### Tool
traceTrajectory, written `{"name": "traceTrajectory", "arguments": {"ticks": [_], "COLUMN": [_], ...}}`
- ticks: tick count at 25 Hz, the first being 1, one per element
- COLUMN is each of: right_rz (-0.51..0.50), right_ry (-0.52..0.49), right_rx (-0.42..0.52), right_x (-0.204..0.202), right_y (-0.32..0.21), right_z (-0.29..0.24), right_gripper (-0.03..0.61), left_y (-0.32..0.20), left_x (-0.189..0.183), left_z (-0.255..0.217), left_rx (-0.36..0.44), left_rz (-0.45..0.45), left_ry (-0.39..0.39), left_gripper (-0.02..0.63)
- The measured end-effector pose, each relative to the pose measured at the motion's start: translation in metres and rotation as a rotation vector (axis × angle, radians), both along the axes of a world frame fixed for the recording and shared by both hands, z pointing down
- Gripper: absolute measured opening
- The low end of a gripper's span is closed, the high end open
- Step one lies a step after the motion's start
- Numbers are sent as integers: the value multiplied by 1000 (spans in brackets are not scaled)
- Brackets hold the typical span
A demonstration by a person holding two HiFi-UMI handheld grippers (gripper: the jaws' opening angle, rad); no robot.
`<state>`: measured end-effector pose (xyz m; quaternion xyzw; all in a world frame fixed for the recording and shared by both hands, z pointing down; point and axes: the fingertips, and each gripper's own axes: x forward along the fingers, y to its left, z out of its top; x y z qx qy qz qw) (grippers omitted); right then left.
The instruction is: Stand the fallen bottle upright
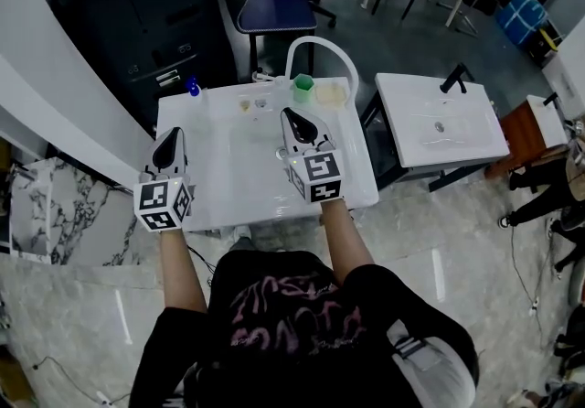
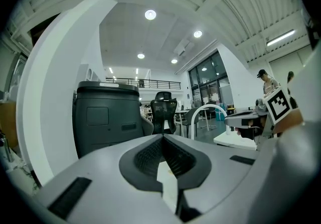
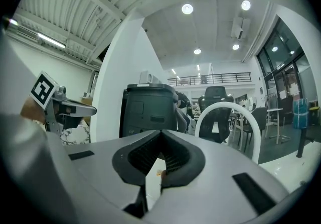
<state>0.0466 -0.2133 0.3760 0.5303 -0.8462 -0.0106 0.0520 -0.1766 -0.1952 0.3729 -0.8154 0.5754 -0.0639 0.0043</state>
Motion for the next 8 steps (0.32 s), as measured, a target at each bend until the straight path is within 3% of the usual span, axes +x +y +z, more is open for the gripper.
{"name": "traceTrajectory", "arguments": {"ticks": [8], "right_rz": [-10], "right_ry": [10], "right_rx": [9], "right_x": [-4], "right_y": [0], "right_z": [-5], "right_gripper": [12], "left_y": [4], "left_x": [-3], "left_z": [4], "left_rx": [-1], "left_rz": [-8], "left_ry": [13], "left_gripper": [16]}}
